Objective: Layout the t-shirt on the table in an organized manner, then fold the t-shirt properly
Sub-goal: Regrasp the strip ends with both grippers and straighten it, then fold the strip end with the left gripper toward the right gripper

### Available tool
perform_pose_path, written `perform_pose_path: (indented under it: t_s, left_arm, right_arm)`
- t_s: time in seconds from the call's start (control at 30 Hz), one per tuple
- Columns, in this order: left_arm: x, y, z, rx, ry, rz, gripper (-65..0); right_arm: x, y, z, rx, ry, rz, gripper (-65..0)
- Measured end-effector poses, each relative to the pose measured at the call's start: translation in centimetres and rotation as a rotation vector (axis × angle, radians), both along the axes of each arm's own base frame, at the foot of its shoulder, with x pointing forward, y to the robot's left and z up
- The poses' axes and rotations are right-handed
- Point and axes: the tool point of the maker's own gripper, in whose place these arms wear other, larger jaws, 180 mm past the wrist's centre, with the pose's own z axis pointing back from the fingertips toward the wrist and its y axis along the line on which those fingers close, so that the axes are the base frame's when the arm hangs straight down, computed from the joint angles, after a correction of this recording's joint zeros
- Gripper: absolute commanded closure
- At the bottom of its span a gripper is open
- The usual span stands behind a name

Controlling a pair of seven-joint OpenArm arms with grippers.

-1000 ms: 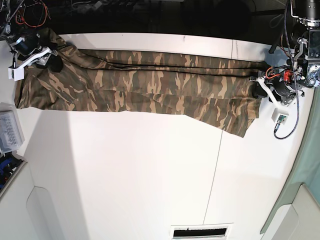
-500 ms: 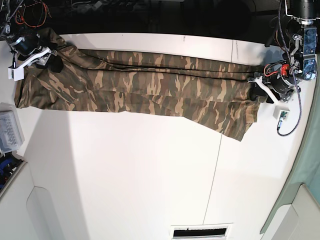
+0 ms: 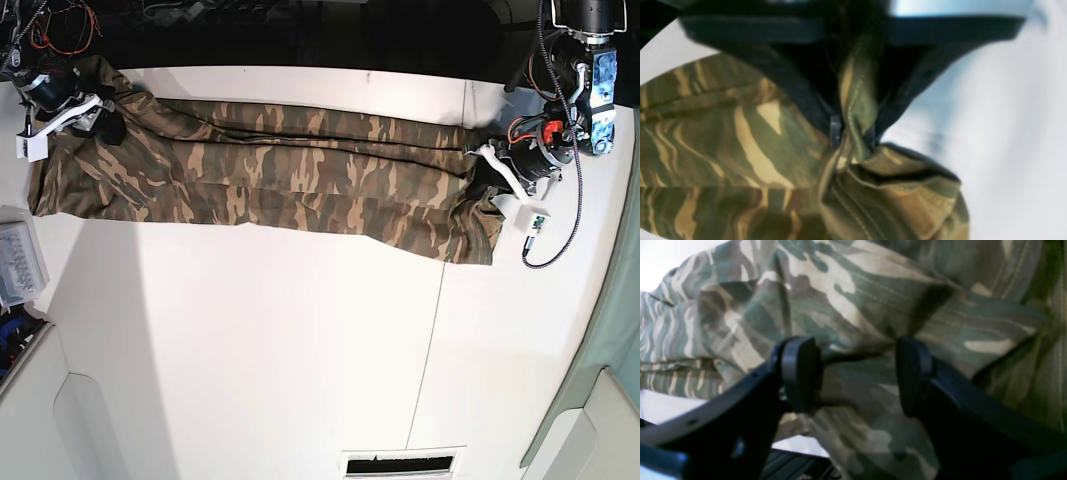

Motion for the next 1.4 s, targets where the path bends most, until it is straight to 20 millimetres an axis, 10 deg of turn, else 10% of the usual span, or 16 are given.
perform_pose_path:
  t_s: [0.3,0.63,0.9,1.03,1.17,1.4]
  left_arm:
    - [1.7,1.3,4.8,0.172,-0.058,-0.038,0.0]
    - [0.8,-12.3,12.0,0.067,-0.288,-0.299,0.0]
    - [-0.6,-22.5,9.7,-0.059,-0.254,-0.376,0.0]
    - [-1.0,-24.9,8.0,-0.091,-0.213,-0.382,-2.3]
    - [-2.8,-27.1,6.1,-0.117,-0.149,-0.414,-29.7]
    - [-3.5,-27.8,5.7,-0.104,-0.145,-0.451,-31.7]
  right_arm:
    - [0.0,0.0,0.0,0.0,0.001,0.0,-37.3]
    - [0.0,0.0,0.0,-0.002,0.002,0.003,-37.3]
    - [0.0,0.0,0.0,-0.003,0.002,0.003,-37.3]
    - [0.0,0.0,0.0,-0.003,0.002,0.003,-37.3]
    - [0.4,-0.5,0.8,0.024,-0.024,-0.029,-37.3]
    - [2.3,-5.1,6.6,-0.076,-0.17,-0.088,-43.9]
